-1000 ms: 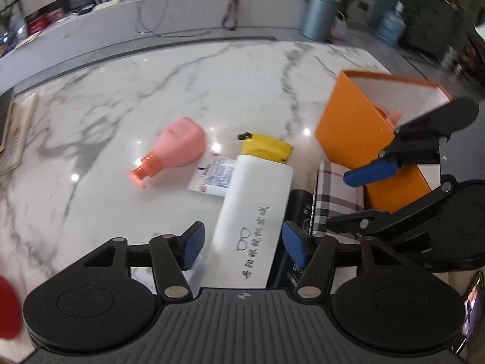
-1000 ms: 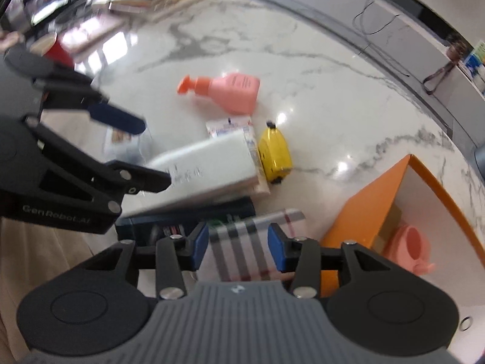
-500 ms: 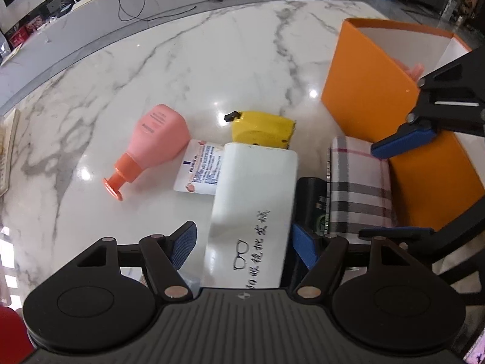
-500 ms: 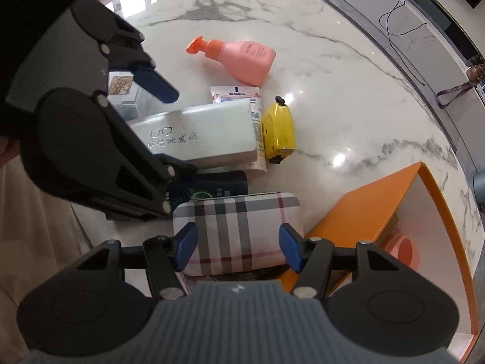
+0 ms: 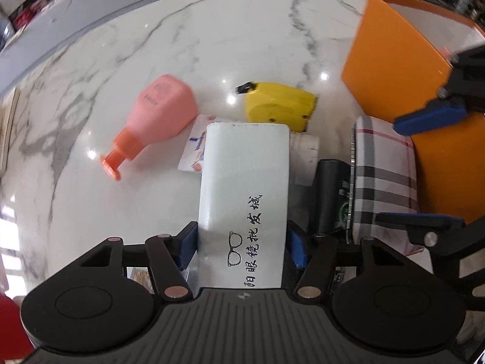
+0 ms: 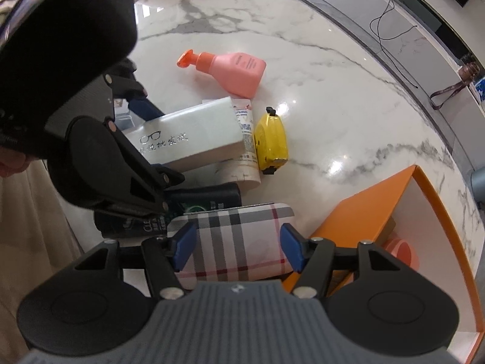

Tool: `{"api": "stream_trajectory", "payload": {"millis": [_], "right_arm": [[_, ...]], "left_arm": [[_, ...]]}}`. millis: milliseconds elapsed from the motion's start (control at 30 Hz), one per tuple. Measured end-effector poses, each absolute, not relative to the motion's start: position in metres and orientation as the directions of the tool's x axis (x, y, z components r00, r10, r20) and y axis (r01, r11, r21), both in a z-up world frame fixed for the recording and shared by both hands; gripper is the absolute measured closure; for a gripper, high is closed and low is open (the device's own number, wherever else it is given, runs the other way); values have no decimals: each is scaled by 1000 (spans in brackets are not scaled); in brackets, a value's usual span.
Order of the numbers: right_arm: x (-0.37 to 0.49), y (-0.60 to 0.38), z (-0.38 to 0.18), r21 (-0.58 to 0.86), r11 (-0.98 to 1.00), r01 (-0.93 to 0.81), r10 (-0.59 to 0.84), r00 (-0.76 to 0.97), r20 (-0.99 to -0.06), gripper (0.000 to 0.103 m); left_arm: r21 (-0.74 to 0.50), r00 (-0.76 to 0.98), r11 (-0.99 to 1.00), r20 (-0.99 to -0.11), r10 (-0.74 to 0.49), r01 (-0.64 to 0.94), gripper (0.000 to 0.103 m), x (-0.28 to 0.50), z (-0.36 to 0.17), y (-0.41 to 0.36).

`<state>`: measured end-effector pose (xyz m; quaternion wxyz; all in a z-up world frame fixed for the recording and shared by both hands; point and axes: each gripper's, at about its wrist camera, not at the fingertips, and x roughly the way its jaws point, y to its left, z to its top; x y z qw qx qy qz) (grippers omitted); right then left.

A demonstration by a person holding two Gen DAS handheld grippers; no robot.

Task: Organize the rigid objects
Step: 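Grasp the white glasses box with the left tool while the right tool grasps the dark shampoo bottle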

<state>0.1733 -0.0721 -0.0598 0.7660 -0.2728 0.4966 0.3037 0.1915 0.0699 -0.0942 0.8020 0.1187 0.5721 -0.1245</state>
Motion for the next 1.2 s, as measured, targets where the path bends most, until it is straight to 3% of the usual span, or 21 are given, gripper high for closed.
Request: {"api": "stream_trajectory", "payload": {"millis": [267,567,867,1033,1200], "right_arm": [[173,-69,-50,-5,733,-680,280,307,-910,54],[163,-70,-52,251,837,-486,386,200,-900,65],[177,-75,-80,406,886,-227,436,101,-894,62],[183,-63,-93,392,904,-169,409,77,-909,62],[188,-56,-98,373,914,-161,388,75,-919,55]], "left_arm": [[-8,373,973,-923,-95,230,34,190,-79,94],[-43,372,972,-919,-130,233,34,174,-69,100],[-99,417,986,-897,-145,131,34,170,-64,121],[-123,424,987,-892,-154,99,34,169,-64,127],[-136,422,989,-894,-151,65,34,171,-66,133]]}}
